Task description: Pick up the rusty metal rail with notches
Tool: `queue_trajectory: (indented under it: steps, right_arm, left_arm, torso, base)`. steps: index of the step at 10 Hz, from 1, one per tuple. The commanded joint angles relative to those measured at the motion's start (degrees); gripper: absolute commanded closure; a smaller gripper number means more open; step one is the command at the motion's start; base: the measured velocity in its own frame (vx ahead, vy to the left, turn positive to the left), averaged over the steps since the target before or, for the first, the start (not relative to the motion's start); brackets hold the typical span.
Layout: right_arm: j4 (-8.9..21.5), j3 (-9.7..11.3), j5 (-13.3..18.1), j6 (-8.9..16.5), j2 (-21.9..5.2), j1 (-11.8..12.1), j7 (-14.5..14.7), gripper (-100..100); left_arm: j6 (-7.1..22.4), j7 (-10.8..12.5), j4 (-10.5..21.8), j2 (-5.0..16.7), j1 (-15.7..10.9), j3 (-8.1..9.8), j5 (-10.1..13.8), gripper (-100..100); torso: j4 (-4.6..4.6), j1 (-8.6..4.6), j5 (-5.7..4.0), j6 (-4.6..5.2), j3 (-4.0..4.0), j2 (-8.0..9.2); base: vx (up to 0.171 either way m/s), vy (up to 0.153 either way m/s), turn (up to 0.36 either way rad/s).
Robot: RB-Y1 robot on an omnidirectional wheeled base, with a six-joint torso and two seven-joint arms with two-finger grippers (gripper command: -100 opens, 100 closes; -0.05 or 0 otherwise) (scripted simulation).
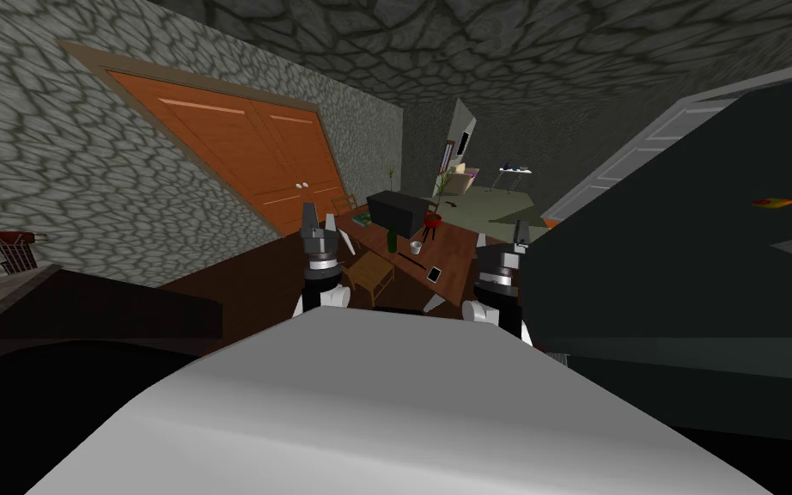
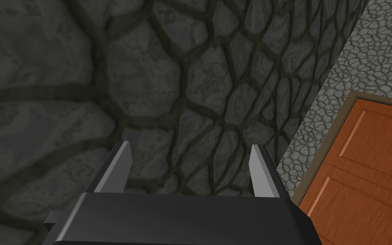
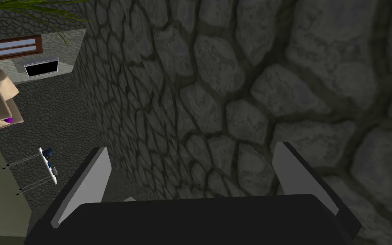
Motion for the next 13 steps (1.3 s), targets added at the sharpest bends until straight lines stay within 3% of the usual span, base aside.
queue_trajectory:
  steps: [1,5,13]
  right_arm:
    - [0.6,0.3,0.8,0.3,-2.9,0.3,-0.9,-100]
    - [2.1,1.2,2.7,1.1,-8.2,1.1,-2.9,-100]
    - [7.4,4.1,10.0,3.7,-22.0,3.8,-9.5,-100]
  left_arm:
    - [0.0,0.0,0.0,0.0,0.0,0.00,0.0,0]
    - [0.0,0.0,0.0,0.0,0.0,0.00,0.0,0]
    - [0.0,0.0,0.0,0.0,0.0,0.00,0.0,0]
  torso:
    - [0.00,0.00,0.00,0.00,0.00,0.00]
    - [0.01,-0.12,-0.03,0.00,0.03,0.06]
    - [0.01,-0.10,-0.02,0.01,0.01,0.02]
  base:
    - [-0.006,-0.009,0.016]
    - [-0.015,-0.021,0.027]
    - [-0.009,-0.020,0.070]
